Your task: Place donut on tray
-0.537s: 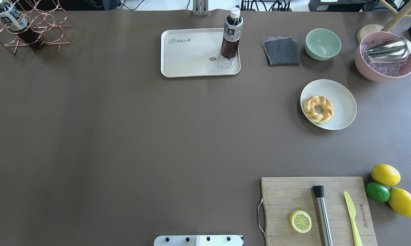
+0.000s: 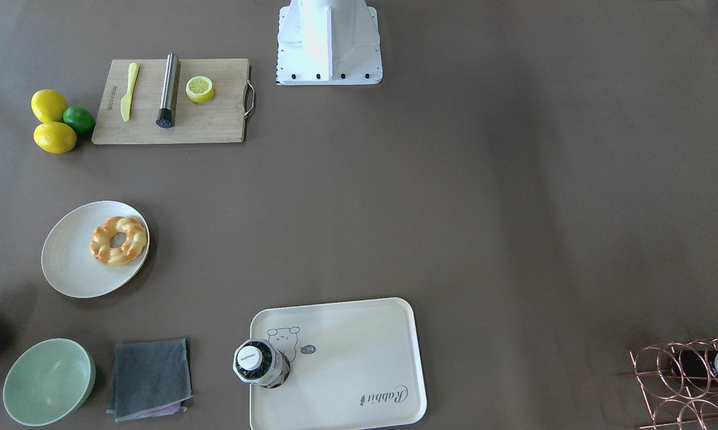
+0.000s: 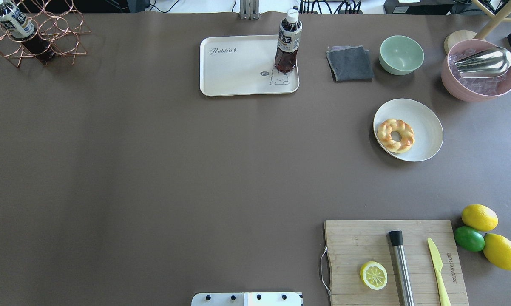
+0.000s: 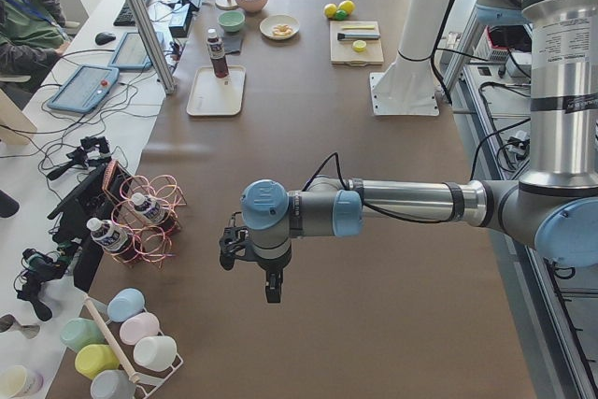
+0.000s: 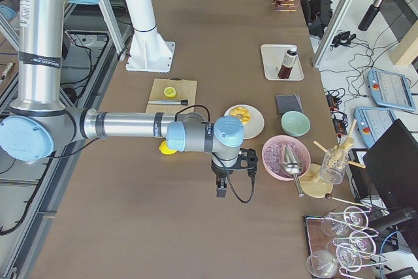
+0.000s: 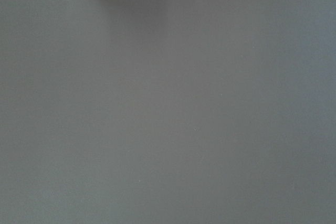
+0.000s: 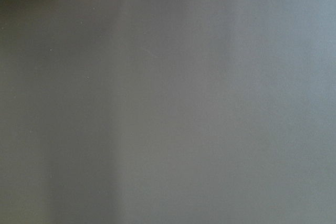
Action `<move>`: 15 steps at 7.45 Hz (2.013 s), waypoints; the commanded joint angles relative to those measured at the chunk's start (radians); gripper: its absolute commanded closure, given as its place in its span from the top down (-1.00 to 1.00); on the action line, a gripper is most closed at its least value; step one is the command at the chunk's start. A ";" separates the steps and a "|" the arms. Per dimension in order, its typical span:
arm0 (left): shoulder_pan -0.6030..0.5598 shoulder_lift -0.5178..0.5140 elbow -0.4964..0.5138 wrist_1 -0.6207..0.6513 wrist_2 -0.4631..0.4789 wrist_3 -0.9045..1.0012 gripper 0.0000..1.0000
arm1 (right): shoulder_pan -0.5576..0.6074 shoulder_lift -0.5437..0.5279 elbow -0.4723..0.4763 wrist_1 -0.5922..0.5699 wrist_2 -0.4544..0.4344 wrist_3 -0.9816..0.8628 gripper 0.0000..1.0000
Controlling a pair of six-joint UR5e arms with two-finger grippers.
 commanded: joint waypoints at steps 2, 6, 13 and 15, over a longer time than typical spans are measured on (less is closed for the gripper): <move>0.000 -0.012 -0.009 -0.025 0.000 0.000 0.97 | -0.001 0.001 -0.004 -0.002 0.002 0.000 1.00; -0.003 -0.004 -0.008 -0.150 -0.005 -0.012 0.97 | -0.001 0.001 -0.017 0.000 0.008 0.000 1.00; -0.003 -0.013 -0.023 -0.250 -0.064 -0.043 0.97 | -0.103 0.085 0.005 0.212 -0.074 0.009 1.00; 0.003 -0.035 0.001 -0.313 -0.078 -0.043 0.96 | -0.210 0.113 0.011 0.224 -0.071 0.160 1.00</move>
